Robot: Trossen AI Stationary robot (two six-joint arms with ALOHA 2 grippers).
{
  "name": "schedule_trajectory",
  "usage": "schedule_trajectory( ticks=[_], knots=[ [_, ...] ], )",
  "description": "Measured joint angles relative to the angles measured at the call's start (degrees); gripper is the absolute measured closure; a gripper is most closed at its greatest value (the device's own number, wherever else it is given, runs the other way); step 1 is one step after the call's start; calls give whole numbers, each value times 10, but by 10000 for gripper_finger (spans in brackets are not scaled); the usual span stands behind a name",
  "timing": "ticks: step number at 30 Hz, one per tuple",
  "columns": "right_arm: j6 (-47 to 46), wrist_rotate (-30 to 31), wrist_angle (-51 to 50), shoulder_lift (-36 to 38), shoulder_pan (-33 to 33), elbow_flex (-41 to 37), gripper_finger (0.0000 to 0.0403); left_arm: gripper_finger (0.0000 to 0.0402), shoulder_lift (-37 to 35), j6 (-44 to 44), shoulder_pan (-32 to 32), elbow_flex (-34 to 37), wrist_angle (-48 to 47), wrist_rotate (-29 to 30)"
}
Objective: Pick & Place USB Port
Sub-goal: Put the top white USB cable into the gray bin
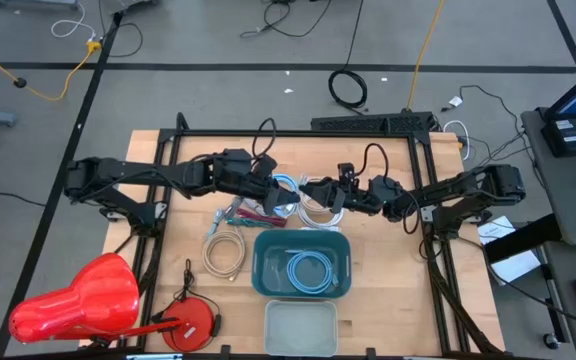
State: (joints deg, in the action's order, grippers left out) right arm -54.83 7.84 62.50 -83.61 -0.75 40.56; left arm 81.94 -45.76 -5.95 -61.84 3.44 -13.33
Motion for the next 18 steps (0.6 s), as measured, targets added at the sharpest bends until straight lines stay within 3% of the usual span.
schedule_trajectory(
  ticks=[7, 13, 15, 18],
  knots=[
    [0, 1, -7, 0, 0, 0, 257, 374, 9, -3, -1, 0, 9, -17],
    [0, -1, -11, 0, 0, 0, 358, 372, 9, 0, -2, 1, 20, -24],
    [0, -4, -9, 0, 0, 0, 384, 352, 3, 2, -10, 1, 27, -51],
    [-13, -13, -4, 2, 0, 1, 382, 306, -10, 2, -22, 1, 52, -109]
  ],
)
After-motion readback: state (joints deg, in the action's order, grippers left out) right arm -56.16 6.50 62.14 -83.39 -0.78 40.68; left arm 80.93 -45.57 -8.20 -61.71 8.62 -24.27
